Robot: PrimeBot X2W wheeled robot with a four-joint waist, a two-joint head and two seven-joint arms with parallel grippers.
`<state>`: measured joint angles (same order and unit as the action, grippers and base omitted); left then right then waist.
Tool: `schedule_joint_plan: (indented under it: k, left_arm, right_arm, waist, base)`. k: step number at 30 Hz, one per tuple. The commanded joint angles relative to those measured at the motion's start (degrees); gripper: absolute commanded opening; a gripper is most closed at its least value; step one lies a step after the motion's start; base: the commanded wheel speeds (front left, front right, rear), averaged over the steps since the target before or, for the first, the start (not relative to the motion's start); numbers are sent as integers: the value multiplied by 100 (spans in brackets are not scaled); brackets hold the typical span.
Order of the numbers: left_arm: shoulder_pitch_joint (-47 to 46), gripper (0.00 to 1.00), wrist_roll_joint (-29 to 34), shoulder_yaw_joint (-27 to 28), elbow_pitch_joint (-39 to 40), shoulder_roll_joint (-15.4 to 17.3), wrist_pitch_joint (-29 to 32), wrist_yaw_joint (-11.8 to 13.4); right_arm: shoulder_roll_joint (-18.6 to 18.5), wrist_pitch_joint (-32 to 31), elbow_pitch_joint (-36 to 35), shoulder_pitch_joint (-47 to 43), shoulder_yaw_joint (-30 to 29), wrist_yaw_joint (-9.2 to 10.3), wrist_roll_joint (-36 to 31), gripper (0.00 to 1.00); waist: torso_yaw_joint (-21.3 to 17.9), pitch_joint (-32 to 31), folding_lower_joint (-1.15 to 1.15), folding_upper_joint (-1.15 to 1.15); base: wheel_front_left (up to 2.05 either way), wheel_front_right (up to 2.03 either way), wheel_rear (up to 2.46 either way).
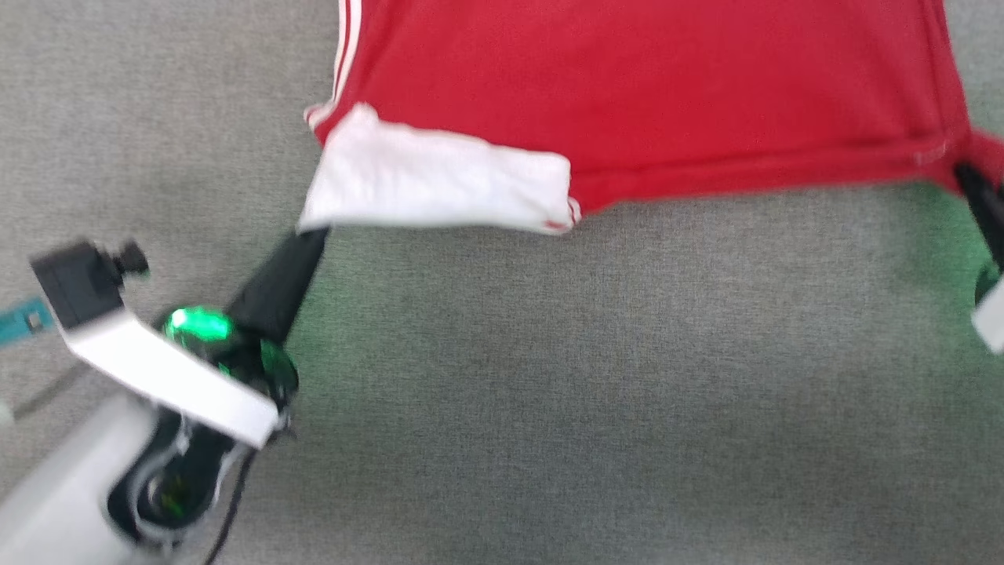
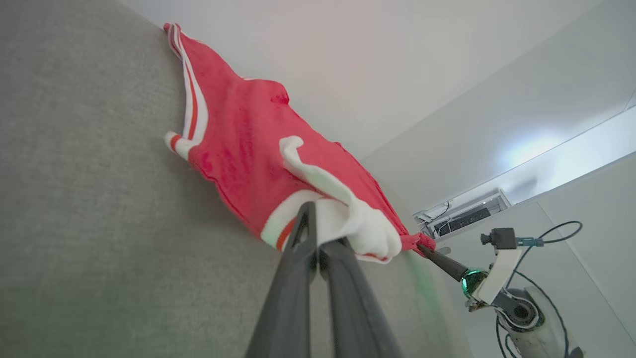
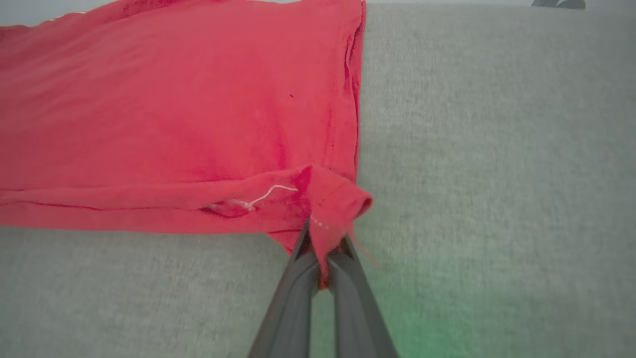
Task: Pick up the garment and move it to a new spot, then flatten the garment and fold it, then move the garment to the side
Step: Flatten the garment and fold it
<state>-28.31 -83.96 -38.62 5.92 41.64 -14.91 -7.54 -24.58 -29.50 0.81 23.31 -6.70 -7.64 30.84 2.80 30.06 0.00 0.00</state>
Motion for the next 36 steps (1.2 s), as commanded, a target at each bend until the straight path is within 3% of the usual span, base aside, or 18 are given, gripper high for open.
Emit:
schedule_joint_plan:
  k: [1, 10, 16, 20, 26, 36]
  left_arm:
    - [214, 0, 151, 40, 52, 15, -34, 16]
    - [1773, 0, 537, 273, 771, 75, -34, 16]
    - [2163, 0, 661, 331, 1218, 173, -33, 16]
    - [1805, 0, 677, 278, 1282, 252, -34, 16]
    - [692, 0, 509, 347, 924, 211, -31, 15]
    - [-1251, 0, -576, 169, -497, -158, 847, 15]
  right_arm:
    - [54, -115, -164, -236, -98, 28, 39, 0]
    - [505, -853, -1660, -2087, -1007, 26, 267, 0]
    - [859, -1052, -2414, -2679, -1366, 17, 371, 0]
    - [857, -1060, -2495, -2359, -1374, 16, 331, 0]
    - [657, -1036, -2004, -1312, -1138, 16, 275, 0]
    - [287, -1062, -914, 318, -647, 16, 31, 0]
  waist:
    - [20, -101, 0, 0]
    - [87, -305, 0, 0]
    - [114, -314, 0, 0]
    - [96, -303, 0, 0]
    - [103, -206, 0, 0]
    - [126, 233, 0, 0]
  base:
    - [0, 0, 0]
    - [0, 0, 0]
    - [0, 0, 0]
    - [0, 0, 0]
    - [0, 0, 0]
    - [0, 0, 0]
